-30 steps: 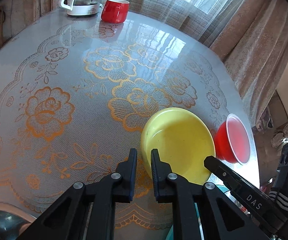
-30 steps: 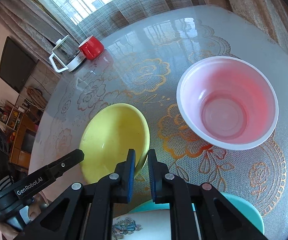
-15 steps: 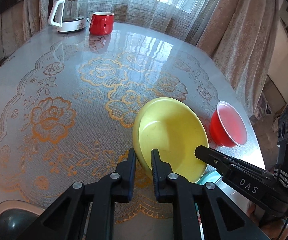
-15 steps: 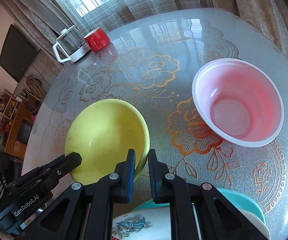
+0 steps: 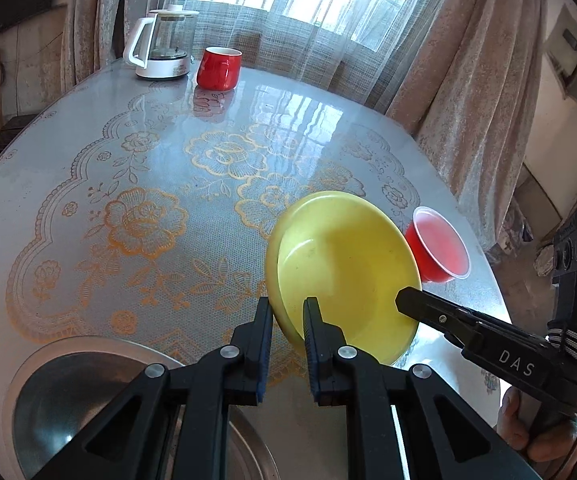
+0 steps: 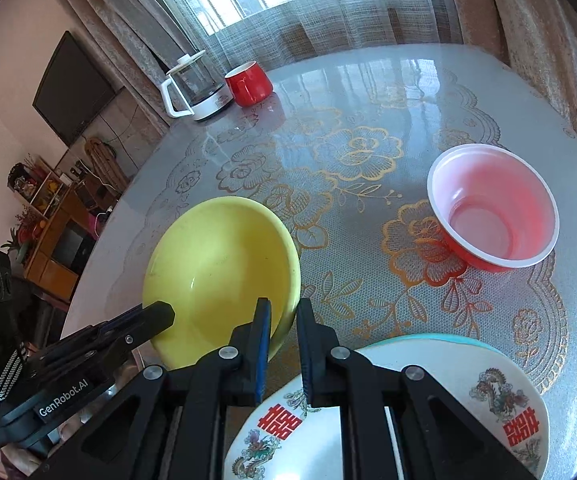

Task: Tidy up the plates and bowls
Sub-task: 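Lift the yellow bowl and lower it into the steel bowl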

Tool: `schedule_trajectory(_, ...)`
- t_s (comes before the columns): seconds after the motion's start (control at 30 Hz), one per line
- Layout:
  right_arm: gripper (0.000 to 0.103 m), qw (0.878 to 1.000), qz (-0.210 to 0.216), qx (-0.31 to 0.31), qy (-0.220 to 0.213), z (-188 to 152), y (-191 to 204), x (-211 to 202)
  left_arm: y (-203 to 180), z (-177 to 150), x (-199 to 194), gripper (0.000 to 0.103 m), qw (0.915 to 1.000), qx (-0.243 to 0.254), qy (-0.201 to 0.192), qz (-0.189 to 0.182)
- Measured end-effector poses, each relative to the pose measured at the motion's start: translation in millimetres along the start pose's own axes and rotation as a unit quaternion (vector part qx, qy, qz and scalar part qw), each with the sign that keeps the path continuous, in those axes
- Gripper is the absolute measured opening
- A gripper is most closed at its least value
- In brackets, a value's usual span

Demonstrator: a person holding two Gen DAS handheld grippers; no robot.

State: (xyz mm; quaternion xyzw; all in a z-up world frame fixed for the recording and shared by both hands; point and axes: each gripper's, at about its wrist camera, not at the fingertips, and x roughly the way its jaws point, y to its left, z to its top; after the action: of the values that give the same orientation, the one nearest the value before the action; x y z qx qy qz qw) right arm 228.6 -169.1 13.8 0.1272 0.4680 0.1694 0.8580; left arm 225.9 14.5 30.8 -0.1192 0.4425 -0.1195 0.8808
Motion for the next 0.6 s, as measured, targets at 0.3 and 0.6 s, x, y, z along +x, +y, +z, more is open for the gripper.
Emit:
schedule_trajectory(0.3, 0.013, 0.999, 0.032, 0.005, -0.012, -23, 18, -18, 12, -24, -34, 0.016, 0.9998, -0.008, -0.014, -0.008)
schedule_trajectory(0.6, 0.013, 0.998, 0.062, 0.006, -0.022, -47, 43, -24, 32, -48, -60, 0.016, 0.9995, -0.018, -0.025, -0.002)
